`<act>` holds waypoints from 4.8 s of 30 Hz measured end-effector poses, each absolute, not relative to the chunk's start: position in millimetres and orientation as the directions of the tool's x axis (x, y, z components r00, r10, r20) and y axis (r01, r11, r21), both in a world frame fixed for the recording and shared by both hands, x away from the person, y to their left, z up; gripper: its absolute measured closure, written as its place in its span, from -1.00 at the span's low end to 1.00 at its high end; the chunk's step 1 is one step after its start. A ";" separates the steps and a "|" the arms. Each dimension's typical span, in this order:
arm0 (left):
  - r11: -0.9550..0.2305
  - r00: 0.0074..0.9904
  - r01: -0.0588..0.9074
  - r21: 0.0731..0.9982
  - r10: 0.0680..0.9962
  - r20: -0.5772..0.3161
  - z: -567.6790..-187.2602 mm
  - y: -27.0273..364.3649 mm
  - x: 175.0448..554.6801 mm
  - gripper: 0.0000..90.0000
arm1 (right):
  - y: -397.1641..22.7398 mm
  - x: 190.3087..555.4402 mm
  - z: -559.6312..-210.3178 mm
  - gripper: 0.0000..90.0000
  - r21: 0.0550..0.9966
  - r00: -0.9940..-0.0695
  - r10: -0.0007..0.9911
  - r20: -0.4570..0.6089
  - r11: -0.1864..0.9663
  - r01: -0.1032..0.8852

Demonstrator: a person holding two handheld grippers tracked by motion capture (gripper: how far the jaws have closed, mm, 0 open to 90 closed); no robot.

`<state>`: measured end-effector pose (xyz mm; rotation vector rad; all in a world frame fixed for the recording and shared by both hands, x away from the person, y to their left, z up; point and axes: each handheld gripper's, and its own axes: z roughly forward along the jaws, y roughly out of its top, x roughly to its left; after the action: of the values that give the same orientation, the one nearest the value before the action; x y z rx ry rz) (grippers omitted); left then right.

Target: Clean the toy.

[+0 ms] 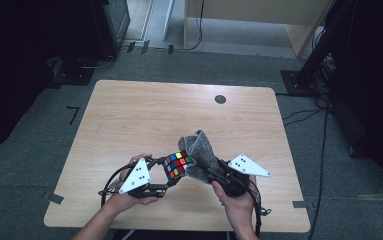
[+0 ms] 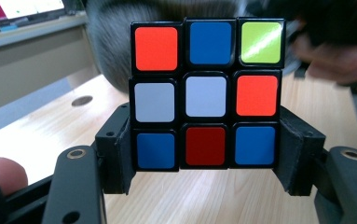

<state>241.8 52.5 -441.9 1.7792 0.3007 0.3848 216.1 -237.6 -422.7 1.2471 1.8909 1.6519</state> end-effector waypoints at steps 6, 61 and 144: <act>-0.173 0.921 0.044 0.984 0.389 0.027 -439.3 60.4 247.1 -0.23 | -228.2 221.4 -432.0 0.43 0.914 -0.656 0.692 0.301 -0.012 0.407; -0.021 0.888 0.192 0.981 0.429 -0.165 -436.5 60.4 250.7 -0.23 | -185.5 212.8 -451.2 0.36 0.912 -0.756 0.596 0.270 0.094 0.400; -0.154 0.859 0.147 0.977 0.510 -0.049 -448.7 54.7 251.3 -0.23 | -223.5 211.6 -425.1 -0.23 0.934 -0.598 0.729 0.333 -0.169 0.314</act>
<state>251.3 54.7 -448.7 1.7190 0.5082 0.3419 211.6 -223.5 -425.1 1.1932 1.7809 1.8264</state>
